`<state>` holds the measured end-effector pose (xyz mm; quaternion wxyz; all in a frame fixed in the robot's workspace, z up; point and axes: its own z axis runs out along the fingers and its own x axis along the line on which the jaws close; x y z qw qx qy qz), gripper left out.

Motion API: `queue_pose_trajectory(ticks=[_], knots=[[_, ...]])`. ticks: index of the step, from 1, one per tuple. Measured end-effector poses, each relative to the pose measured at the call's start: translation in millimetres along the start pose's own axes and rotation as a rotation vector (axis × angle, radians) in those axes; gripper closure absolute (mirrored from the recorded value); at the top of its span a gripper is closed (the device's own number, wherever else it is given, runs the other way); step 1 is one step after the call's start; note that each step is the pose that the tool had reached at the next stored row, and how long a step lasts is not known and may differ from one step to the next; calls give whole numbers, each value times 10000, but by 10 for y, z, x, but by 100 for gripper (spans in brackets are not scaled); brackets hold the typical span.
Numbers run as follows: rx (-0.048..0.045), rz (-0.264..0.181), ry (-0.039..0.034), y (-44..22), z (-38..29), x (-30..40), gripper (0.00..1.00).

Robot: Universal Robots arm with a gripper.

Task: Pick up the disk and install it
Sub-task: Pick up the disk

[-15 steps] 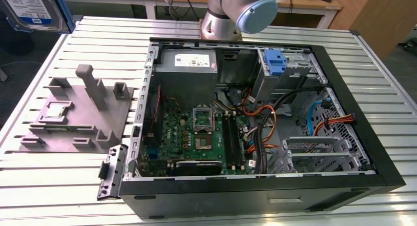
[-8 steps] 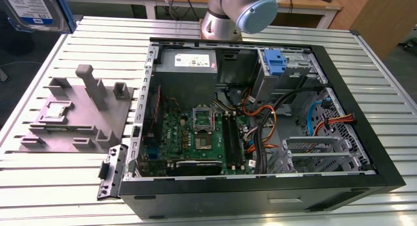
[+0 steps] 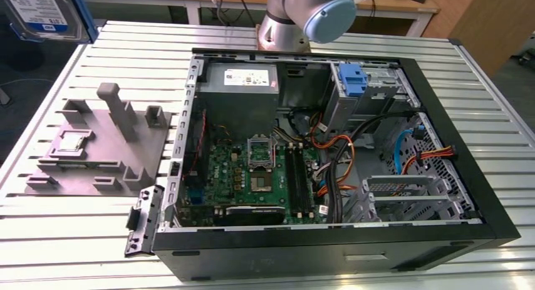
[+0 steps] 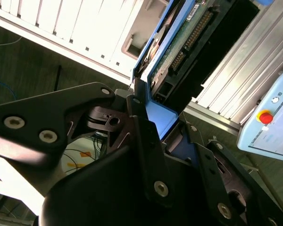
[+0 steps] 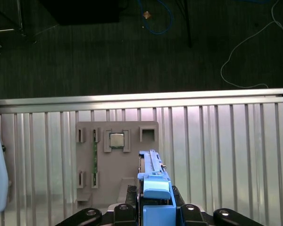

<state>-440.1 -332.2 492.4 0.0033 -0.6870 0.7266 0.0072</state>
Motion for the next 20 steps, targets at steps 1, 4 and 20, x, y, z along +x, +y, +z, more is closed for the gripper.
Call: queue_pose_trajectory(ticks=[1, 4, 20], knots=[[0, 1, 0, 0, 0, 4, 64], [0, 1, 0, -1, 0, 16, 64], [-13, 1, 2, -202, 1, 24, 64]])
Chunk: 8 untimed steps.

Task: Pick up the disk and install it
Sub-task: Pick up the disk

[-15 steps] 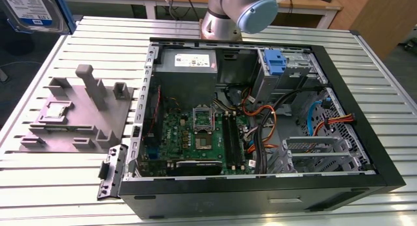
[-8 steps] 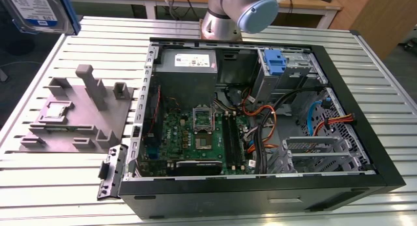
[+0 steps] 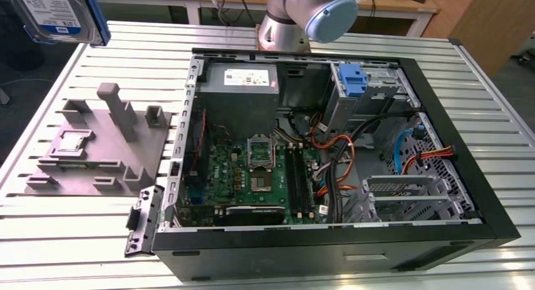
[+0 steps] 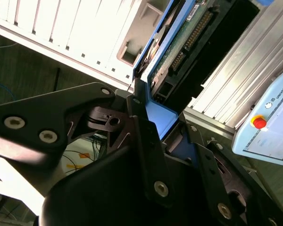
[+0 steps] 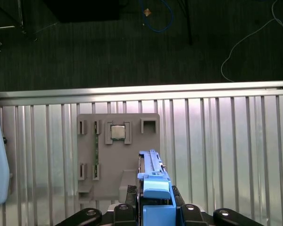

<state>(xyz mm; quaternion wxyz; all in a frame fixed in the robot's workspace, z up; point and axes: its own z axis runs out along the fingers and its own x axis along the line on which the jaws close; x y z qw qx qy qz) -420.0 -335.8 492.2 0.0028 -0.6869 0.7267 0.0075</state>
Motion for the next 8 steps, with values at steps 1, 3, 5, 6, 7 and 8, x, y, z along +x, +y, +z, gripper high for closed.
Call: queue_pose_trajectory(ticks=[1, 3, 5, 6, 7, 8], knots=[[0, 0, 0, -1, 0, 0, 64], [0, 0, 0, -1, 0, 0, 64], [0, 0, 0, -1, 0, -1, 64], [0, 1, 0, -1, 0, -1, 64], [0, 1, 0, -1, 0, 0, 64], [0, 0, 0, -1, 0, 0, 64]])
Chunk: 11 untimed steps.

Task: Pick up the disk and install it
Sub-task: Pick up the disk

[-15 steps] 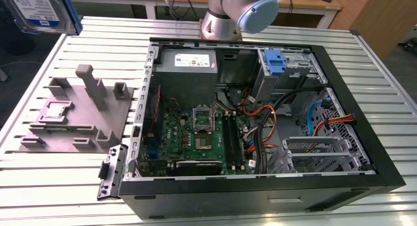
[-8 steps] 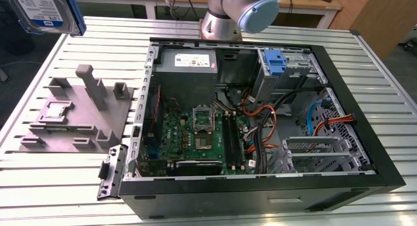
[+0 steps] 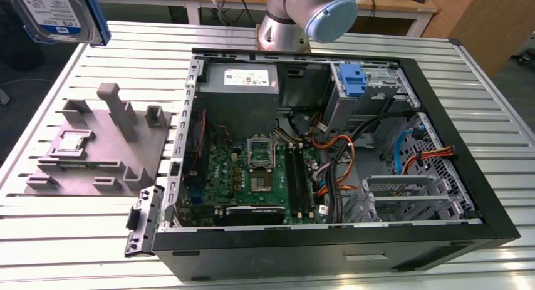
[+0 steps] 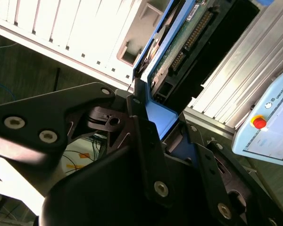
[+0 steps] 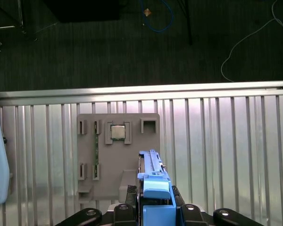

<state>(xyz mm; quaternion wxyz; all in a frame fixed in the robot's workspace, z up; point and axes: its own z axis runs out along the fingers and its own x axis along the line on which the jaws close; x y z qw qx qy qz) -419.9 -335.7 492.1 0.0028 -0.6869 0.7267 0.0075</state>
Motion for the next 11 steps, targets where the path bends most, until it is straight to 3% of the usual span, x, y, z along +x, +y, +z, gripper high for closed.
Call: queue_pose_trajectory(ticks=[5, 11], knots=[[0, 0, 0, 0, -10, 0, 64], [0, 0, 0, 0, -77, -1, 64]])
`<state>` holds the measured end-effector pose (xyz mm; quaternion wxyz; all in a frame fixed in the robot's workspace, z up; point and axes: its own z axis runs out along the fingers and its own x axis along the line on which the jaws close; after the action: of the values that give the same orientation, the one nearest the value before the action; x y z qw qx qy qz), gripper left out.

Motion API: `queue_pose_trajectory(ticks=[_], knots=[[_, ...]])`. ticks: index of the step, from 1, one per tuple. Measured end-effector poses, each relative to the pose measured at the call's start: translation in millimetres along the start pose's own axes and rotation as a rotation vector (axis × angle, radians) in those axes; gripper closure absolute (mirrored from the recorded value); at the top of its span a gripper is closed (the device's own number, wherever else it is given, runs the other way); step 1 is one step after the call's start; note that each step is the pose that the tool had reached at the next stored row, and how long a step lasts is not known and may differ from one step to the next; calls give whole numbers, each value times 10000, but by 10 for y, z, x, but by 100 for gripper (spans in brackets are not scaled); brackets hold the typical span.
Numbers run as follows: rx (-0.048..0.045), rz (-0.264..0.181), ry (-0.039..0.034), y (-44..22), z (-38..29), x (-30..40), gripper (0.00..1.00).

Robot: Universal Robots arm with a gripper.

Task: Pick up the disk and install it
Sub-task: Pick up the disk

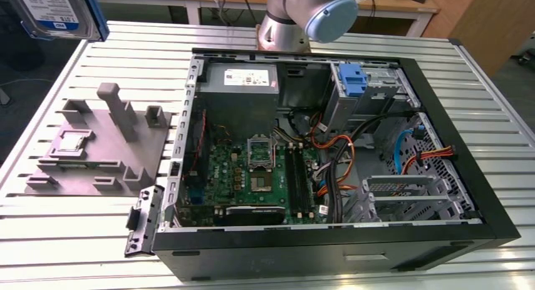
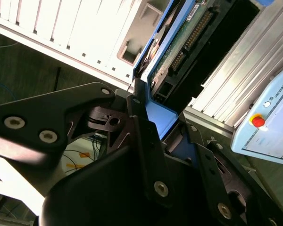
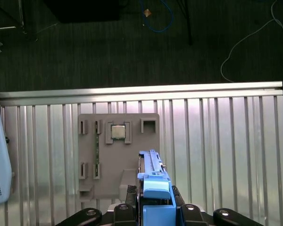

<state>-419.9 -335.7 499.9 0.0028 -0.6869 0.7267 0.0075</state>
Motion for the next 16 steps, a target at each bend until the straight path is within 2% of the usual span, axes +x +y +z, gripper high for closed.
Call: queue_pose_trajectory(ticks=[8, 16], knots=[[1, -1, -5, -2, -3, 0, 64], [1, 0, -5, -48, -3, -3, 64]])
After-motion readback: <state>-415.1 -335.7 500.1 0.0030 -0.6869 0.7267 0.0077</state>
